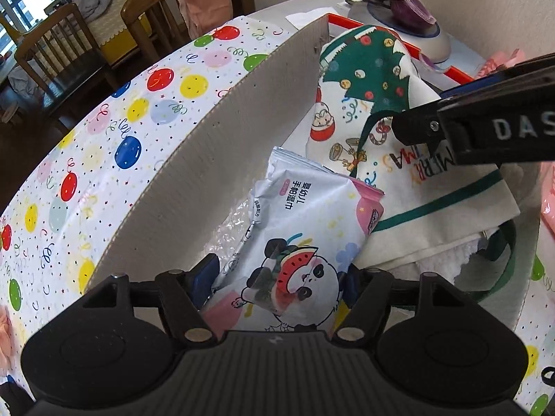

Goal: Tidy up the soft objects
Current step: 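Open both tools to release tote bag and wipes packet in the box, then move the right tool to the pink mesh puff while the left tool reaches the black cloth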

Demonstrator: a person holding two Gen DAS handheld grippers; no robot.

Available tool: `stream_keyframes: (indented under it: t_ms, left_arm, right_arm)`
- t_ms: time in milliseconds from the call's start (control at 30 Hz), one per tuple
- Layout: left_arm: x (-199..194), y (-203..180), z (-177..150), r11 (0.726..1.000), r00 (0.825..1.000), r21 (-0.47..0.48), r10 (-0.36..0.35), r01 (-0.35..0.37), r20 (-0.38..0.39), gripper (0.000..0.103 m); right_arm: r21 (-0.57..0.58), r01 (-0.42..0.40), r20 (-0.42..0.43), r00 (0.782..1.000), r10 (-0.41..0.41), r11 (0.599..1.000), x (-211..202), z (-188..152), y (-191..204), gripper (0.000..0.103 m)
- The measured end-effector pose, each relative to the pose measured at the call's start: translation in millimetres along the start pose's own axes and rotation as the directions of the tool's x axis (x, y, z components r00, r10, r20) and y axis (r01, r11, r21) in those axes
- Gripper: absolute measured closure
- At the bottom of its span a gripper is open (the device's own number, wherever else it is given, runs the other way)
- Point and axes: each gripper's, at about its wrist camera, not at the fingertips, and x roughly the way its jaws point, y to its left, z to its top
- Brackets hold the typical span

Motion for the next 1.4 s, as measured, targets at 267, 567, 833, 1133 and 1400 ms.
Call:
stream_keyframes:
  t_ms: [267,567,833,1133,1400]
  left_arm:
    - [-17.2,-0.6,-2.1,0.998,0.997,-0.022,-0.059,0.06,0.053,0.021]
    - [-57.6,5.4,-13.7,0.993,0.986,-0.045,-0.101,0.108,0.135,0.02]
    - [-111.8,18.2,-35.1,0.985,0.961,-0.066,-0.138,0.158,0.24,0.02]
    - [-179.5,46.8,-69.7,0.986,0.93,-0.088,-0.102,0.141,0.353,0.02]
    - [-225.5,86.8,-113.5,0.98,0.91,-0.158,-0.045,0.12,0.412,0.02]
  right_arm:
    - [-0.029,-0.013,0.018,1.0,0.013,0.999,-20.4,-7.1,1.3,0.045]
    - [-0.019,-0.05,0.054,0.997,0.051,0.999,-50.8,-12.4,-3.1,0.04]
    - [-0.063,-0.08,0.121,0.989,0.087,0.995,-87.4,-18.1,3.7,0.032]
    - [-0.135,-0.144,0.195,0.966,0.169,0.98,-131.8,-24.0,28.1,0.021]
    - [-0.238,-0.208,0.212,0.942,0.26,0.949,-157.8,-27.0,78.1,0.016]
